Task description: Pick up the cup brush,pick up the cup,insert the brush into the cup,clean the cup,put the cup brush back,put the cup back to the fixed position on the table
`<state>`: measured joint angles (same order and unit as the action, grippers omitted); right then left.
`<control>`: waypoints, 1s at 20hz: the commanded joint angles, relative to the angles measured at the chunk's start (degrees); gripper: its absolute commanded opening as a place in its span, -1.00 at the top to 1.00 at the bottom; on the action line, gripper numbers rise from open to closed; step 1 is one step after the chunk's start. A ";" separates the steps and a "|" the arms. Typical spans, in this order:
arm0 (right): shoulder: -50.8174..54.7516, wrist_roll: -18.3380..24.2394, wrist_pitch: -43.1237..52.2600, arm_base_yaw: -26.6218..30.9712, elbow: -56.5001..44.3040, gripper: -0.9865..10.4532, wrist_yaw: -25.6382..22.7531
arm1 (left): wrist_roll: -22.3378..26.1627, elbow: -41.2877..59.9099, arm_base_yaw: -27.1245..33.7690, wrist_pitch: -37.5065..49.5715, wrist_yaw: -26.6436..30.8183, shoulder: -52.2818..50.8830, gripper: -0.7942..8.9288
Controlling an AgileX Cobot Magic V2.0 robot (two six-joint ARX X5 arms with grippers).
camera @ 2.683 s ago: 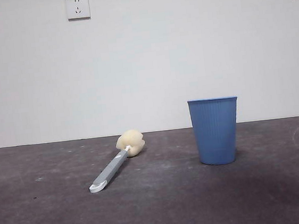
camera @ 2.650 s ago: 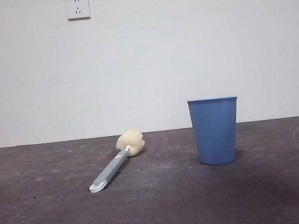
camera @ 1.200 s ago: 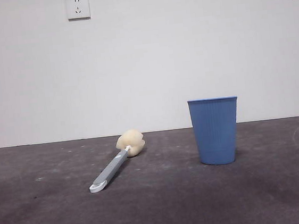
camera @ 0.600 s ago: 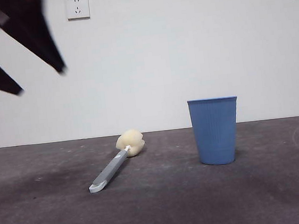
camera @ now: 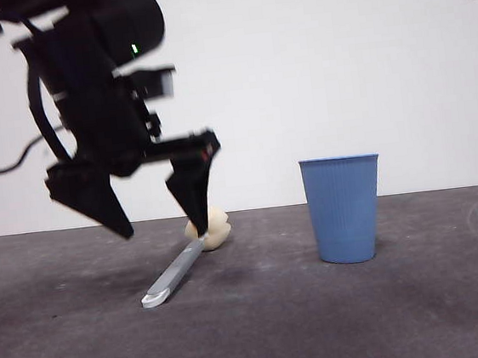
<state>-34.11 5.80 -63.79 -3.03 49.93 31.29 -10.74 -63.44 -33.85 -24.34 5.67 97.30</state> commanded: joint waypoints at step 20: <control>-0.02 -0.42 0.28 -0.15 0.17 -0.16 -0.09 | -5.75 0.04 -2.84 1.29 -0.37 8.46 0.86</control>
<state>-34.11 5.78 -63.79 -3.05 49.93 31.29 -16.14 -63.72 -36.29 -22.41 6.46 104.62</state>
